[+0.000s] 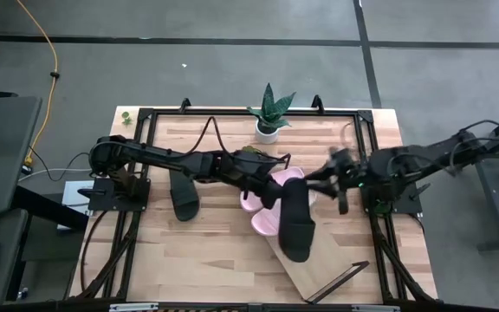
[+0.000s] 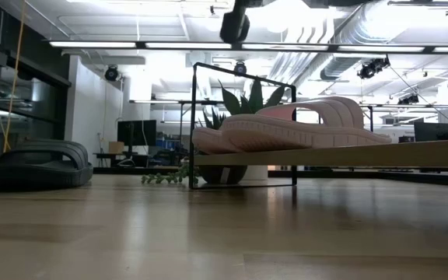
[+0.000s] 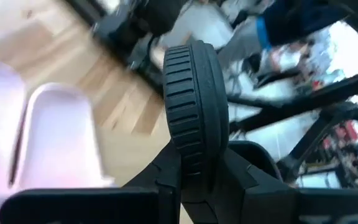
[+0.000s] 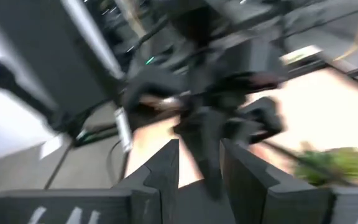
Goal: Pick and place slides into the shelf
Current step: Put the right black slipper on the shelf
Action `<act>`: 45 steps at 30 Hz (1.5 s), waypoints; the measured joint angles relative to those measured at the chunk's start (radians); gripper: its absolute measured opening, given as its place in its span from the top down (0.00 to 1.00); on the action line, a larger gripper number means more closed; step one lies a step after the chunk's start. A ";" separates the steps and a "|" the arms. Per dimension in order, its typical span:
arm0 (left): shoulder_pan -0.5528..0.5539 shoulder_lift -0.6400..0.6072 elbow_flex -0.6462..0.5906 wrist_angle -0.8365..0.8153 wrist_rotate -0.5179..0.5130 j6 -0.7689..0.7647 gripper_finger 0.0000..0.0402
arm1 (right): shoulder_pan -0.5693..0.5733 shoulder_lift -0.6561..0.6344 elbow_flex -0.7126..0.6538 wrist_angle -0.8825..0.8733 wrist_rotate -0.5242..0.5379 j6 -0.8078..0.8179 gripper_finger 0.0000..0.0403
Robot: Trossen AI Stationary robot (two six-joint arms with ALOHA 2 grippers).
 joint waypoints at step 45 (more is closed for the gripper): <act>0.053 -0.188 0.001 0.365 -0.587 0.442 0.88 | 0.000 -0.562 -0.585 0.574 0.223 0.253 0.36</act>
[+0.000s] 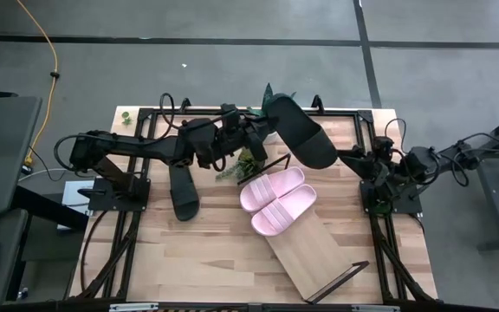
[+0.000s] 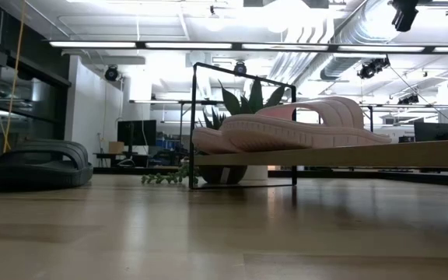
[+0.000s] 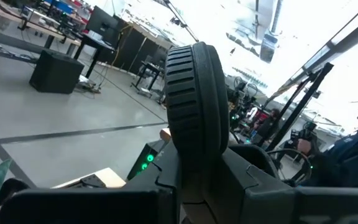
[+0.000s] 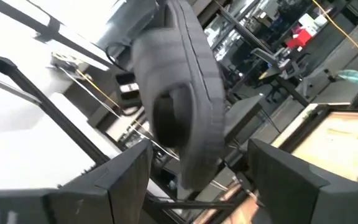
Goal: Pick and place slides into the shelf
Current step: Put the right black slipper on the shelf
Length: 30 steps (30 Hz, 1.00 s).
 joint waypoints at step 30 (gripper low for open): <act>-0.001 0.000 0.000 -0.009 0.004 -0.011 0.88 | -0.001 0.205 0.000 0.224 0.017 -0.093 0.89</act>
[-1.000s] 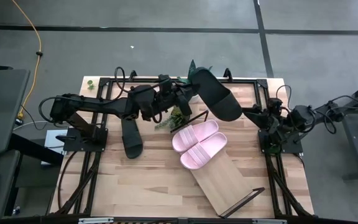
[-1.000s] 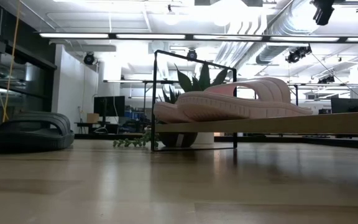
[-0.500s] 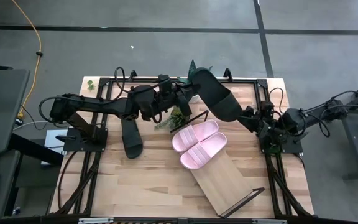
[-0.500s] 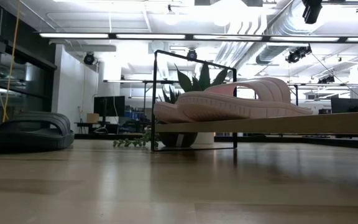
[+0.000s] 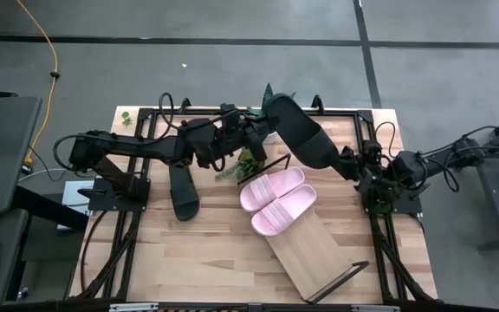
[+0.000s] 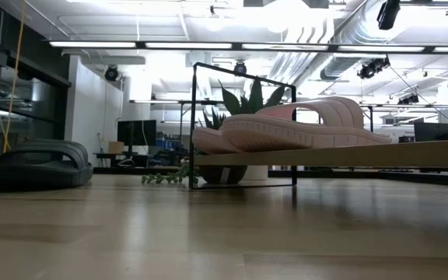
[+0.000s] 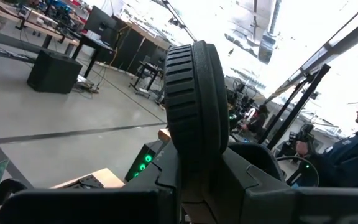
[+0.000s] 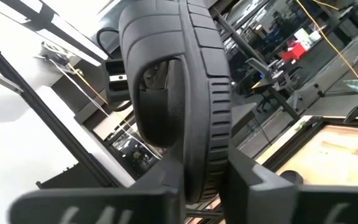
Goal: Pick and place slides into the shelf
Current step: Put the right black slipper on the shelf
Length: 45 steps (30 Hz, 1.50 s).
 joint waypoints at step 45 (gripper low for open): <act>-0.040 -0.190 0.000 -0.513 0.359 -0.027 0.76 | 0.002 -0.371 0.207 -1.271 -0.483 0.536 0.96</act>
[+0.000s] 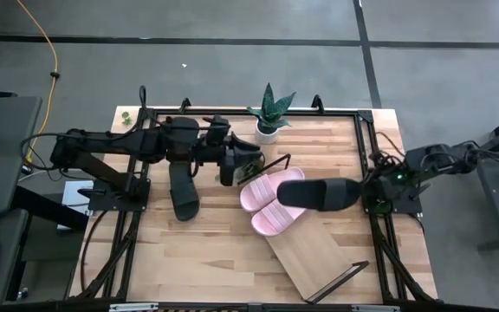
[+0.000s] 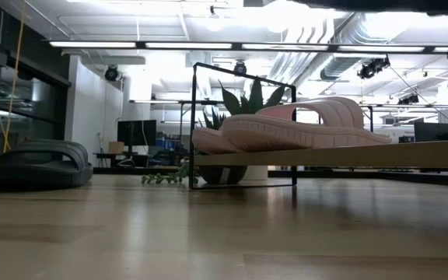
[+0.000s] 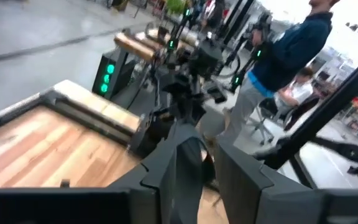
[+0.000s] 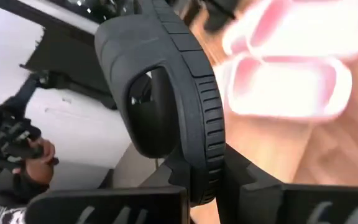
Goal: Pick and place slides into the shelf
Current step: Put the right black slipper on the shelf
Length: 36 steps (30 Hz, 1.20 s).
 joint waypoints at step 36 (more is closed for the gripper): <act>-0.074 -0.042 0.000 -0.142 -0.027 -0.053 0.82 | 0.262 -0.048 -0.251 0.096 -0.154 0.251 0.96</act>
